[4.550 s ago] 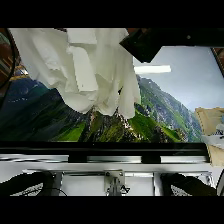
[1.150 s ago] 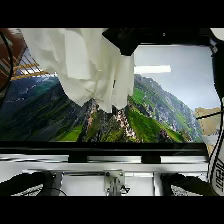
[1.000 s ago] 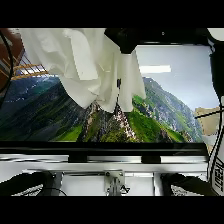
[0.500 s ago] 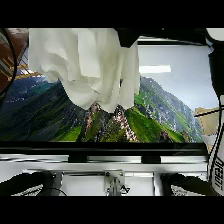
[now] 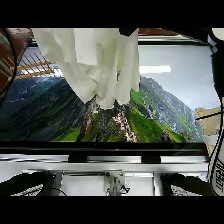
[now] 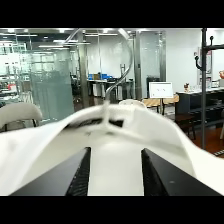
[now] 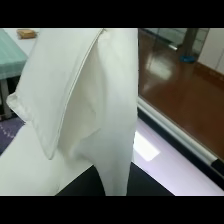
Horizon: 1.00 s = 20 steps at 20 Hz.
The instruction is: Fold the shirts.
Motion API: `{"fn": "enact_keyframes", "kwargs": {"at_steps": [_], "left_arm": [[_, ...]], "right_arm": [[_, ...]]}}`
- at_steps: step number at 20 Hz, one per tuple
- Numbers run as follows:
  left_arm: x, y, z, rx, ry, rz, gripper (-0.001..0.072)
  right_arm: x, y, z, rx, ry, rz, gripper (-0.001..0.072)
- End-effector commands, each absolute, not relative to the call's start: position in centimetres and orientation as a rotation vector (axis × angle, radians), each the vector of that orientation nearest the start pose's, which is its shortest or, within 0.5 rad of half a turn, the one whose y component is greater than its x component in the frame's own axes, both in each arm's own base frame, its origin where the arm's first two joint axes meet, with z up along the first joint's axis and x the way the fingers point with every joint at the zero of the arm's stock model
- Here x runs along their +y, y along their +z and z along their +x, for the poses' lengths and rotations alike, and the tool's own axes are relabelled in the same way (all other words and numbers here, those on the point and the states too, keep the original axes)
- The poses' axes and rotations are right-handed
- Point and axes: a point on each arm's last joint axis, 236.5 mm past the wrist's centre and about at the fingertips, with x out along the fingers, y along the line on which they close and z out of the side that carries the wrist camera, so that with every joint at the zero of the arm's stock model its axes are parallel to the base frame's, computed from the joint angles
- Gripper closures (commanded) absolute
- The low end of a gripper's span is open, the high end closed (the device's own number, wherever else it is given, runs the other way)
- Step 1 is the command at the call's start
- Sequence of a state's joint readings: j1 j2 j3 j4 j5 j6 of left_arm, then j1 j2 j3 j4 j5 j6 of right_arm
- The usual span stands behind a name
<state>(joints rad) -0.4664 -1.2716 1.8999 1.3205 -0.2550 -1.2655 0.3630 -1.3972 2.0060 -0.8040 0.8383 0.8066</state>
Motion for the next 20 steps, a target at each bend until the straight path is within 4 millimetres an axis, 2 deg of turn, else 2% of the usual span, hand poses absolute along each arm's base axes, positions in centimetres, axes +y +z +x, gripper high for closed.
{"fn": "enact_keyframes", "kwargs": {"at_steps": [1,3,5,7,10,13,14,17,20], "left_arm": [[-22.6,52.9,41.8,-0.397,-0.507,-0.009,0.0286],[-22.7,52.8,41.6,-0.385,-0.512,-0.004,0.0286],[-22.9,52.1,41.6,-0.350,-0.523,0.008,0.0286],[-23.3,50.9,41.7,-0.297,-0.539,0.026,0.0286],[-24.0,48.6,41.9,-0.202,-0.567,0.056,0.0287],[-24.5,46.7,41.8,-0.127,-0.590,0.074,0.0290],[-24.6,46.4,41.8,-0.112,-0.595,0.079,0.0297],[-25.1,45.6,41.5,-0.077,-0.617,0.076,0.0304],[-25.3,45.2,41.4,-0.061,-0.626,0.077,0.0304]], "right_arm": [[27.0,42.6,44.3,-0.074,0.777,-0.234,0.0638],[24.6,42.6,46.4,-0.067,0.641,-0.273,0.0638],[20.5,42.6,48.8,-0.038,0.461,-0.252,0.0638],[14.8,42.6,50.8,0.001,0.285,-0.167,0.0638],[4.6,42.9,52.6,0.010,0.032,-0.160,0.0638],[-4.5,43.2,52.5,0.016,-0.169,-0.164,0.0638],[-6.9,43.2,52.2,0.020,-0.220,-0.180,0.0638],[-13.4,43.4,50.7,0.039,-0.367,-0.223,0.0637],[-18.6,44.9,48.3,0.028,-0.502,-0.284,0.0638]]}}
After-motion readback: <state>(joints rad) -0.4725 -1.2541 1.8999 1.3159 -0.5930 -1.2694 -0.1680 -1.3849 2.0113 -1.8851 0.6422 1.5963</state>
